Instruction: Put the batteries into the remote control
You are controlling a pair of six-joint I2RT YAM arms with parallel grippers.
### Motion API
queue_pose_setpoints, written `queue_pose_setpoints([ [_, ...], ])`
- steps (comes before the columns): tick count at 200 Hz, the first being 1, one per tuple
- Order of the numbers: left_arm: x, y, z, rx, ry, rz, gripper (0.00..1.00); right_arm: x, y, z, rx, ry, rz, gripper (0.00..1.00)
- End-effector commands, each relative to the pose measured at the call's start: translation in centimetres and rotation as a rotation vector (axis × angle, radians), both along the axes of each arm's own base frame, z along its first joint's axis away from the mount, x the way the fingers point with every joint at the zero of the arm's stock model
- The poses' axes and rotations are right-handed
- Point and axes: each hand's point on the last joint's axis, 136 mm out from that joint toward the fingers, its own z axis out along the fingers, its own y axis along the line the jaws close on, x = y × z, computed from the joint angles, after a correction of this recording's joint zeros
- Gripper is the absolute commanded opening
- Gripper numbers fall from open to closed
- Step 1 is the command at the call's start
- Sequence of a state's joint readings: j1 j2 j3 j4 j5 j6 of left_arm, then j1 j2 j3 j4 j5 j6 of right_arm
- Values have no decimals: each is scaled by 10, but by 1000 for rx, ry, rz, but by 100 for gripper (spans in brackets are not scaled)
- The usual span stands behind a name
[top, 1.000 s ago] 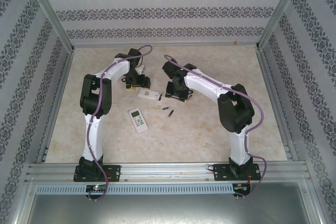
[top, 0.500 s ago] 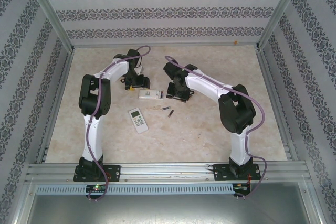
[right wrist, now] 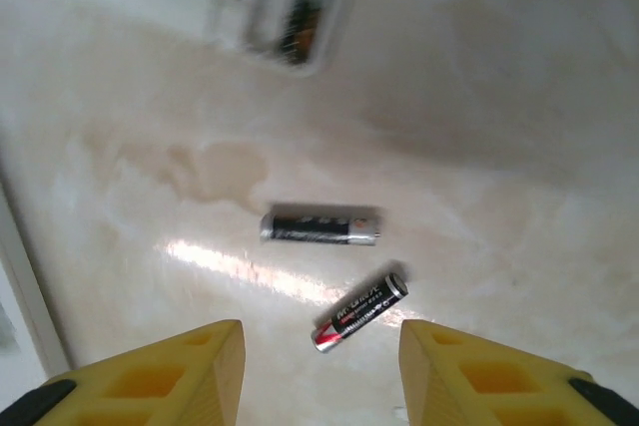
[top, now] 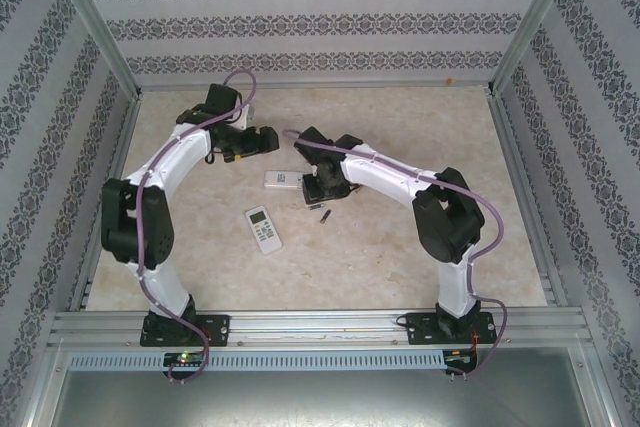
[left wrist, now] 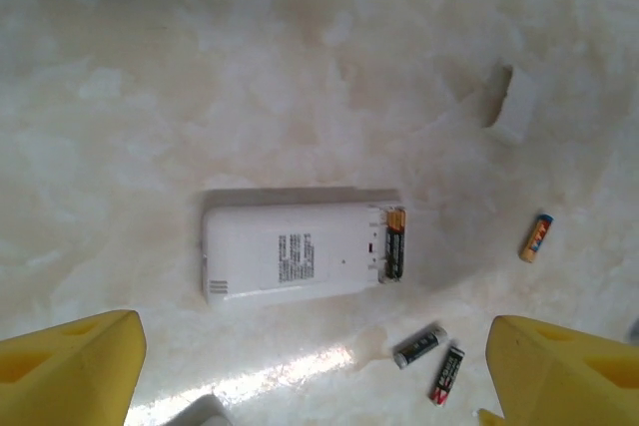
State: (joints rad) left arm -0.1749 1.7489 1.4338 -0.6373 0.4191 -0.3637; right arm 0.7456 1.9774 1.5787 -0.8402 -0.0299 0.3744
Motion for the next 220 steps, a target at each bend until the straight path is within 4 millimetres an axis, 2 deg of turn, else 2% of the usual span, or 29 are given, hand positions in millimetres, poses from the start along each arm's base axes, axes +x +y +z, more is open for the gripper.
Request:
queue_pose_setpoints([
  [1, -3, -2, 5, -37, -47, -3, 90, -10, -1, -6, -139, -29, 547, 46],
  [23, -11, -2, 4, -36, -38, -7, 91, -6, 4, -8, -134, -31, 689, 49],
  [57, -17, 1, 7, -31, -48, 4, 92, 10, 3, -21, -167, 1, 695, 52],
  [82, -18, 4, 7, -28, -52, 16, 92, 4, 9, -33, -132, 49, 719, 54],
  [117, -18, 4, 7, -22, -54, 23, 93, -1, -6, -51, -178, 108, 713, 54],
  [142, -17, 4, 7, -27, -54, 28, 93, 0, -7, -58, -176, 111, 713, 53],
  [162, -16, 4, 6, -26, -51, 29, 93, 3, -8, -65, -196, 120, 702, 49],
  [188, -15, 4, 6, -25, -50, 28, 94, 6, -12, -73, -251, 115, 692, 36],
  [220, -16, 4, 4, -24, -47, 24, 94, 9, -11, -70, -285, 69, 705, 22],
])
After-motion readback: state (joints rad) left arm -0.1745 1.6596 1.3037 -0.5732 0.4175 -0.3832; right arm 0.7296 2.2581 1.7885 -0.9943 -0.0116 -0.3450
